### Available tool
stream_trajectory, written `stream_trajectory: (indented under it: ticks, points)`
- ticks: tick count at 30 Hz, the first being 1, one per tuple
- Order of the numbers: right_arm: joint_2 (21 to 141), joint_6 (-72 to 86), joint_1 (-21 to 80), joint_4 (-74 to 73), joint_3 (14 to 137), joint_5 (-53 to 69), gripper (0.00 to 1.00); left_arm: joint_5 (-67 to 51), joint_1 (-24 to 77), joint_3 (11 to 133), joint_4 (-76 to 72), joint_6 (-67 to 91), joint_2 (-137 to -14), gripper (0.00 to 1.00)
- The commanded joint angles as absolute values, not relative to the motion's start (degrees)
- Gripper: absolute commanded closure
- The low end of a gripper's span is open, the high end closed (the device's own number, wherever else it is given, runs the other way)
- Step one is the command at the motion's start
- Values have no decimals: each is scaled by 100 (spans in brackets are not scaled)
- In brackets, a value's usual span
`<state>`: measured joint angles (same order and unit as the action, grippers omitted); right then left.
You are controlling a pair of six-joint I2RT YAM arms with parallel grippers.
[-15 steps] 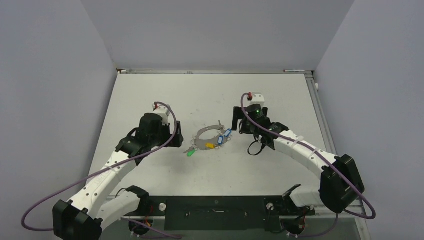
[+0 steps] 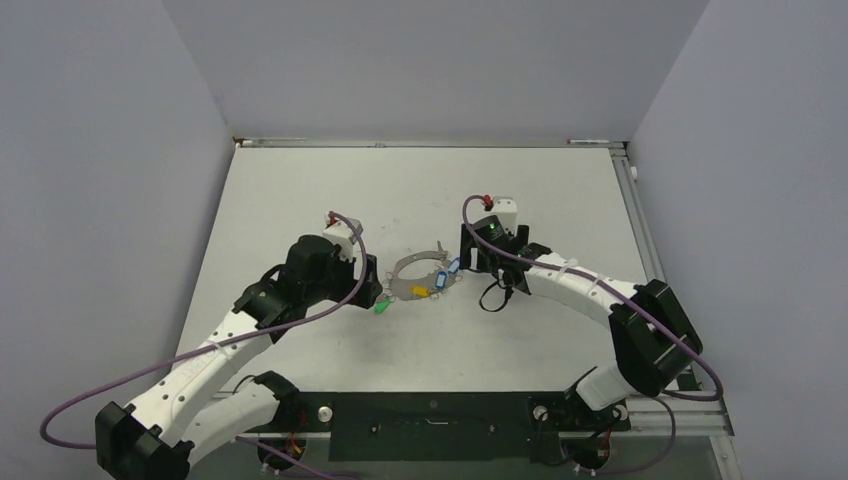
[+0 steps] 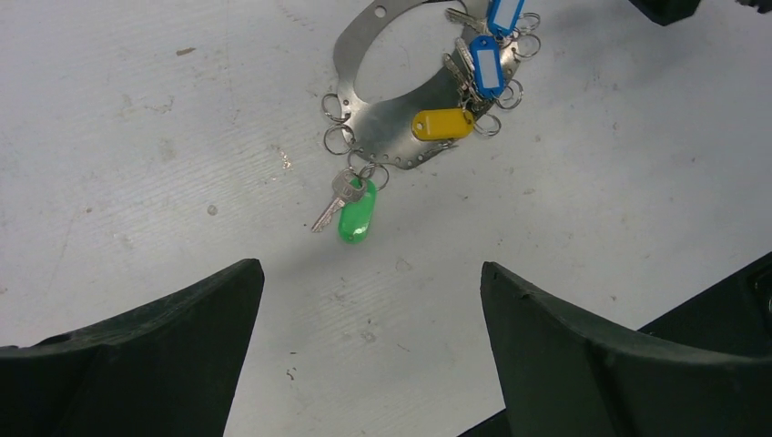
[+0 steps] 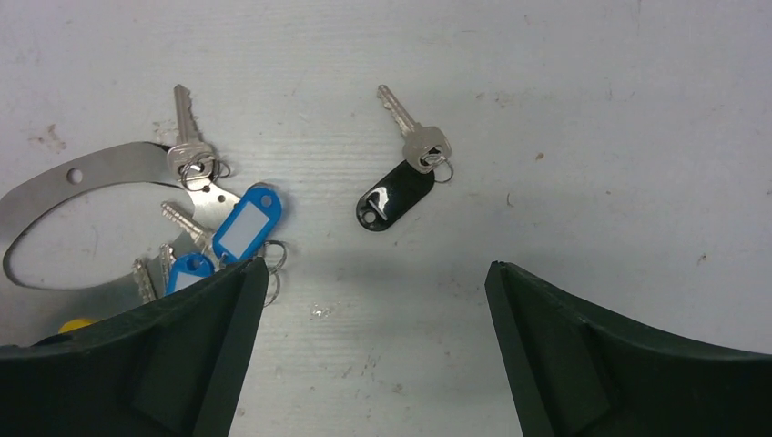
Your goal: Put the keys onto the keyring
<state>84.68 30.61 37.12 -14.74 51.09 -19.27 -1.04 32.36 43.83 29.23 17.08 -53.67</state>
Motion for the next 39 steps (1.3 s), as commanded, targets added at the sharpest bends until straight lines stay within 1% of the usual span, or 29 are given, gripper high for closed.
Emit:
stream_trajectory:
  ticks: [1, 3, 7, 9, 12, 14, 16, 19, 22, 23, 27, 28, 30, 31, 33, 37, 39]
  points:
    - [8641, 3185, 3361, -1414, 5399, -2039, 4, 156, 3488, 4304, 2568, 1597, -5032, 14]
    - [8639, 2984, 3143, -1220, 5329, -1695, 4, 201, 3609, 4255, 2551, 1592, -4948, 16]
    - [8479, 2490, 2796, -1064, 5214, -1269, 6, 192, 3895, 4098, 2409, 1557, -4878, 24]
    - [8427, 2391, 2575, -978, 5098, -1044, 10, 213, 4097, 4034, 2368, 1547, -4922, 30]
    - [8508, 2345, 2126, -819, 5032, -387, 17, 403, 4483, 4016, 2415, 1468, -5033, 35]
    - [8637, 2278, 2058, -782, 5100, -142, 21, 674, 4744, 4008, 2470, 1439, -5121, 38]
    - [8742, 2219, 2057, -781, 5184, -46, 24, 731, 4878, 3995, 2445, 1439, -5185, 41]
    - [8819, 2251, 2057, -718, 5191, -44, 26, 701, 4890, 3939, 2335, 1329, -5265, 45]
    - [8856, 2370, 2063, -585, 5124, -103, 26, 584, 4891, 3784, 2050, 1053, -5359, 56]
    - [8859, 2429, 2065, -544, 5089, -132, 26, 576, 4895, 3744, 1957, 1024, -5413, 58]
    - [8816, 2496, 2117, -397, 4988, -156, 24, 910, 5057, 3763, 1710, 963, -5702, 58]
    - [8797, 2421, 2143, -389, 4983, -177, 24, 947, 5190, 3729, 1460, 750, -5761, 58]
    - [8758, 2325, 2191, -454, 4999, -293, 24, 1085, 5526, 3603, 946, 242, -5883, 54]
    - [8736, 2301, 2196, -492, 5008, -329, 23, 1062, 5632, 3529, 691, -131, -5957, 52]
    - [8660, 2290, 2205, -457, 4962, -306, 23, 845, 5669, 3456, 336, -751, -6111, 51]
    - [8523, 2307, 2206, -316, 4849, -123, 23, 608, 5642, 3779, 564, -1889, -6405, 52]
    - [8463, 2330, 2204, -261, 4790, -80, 23, 154, 5442, 3969, 878, -2526, -6581, 53]
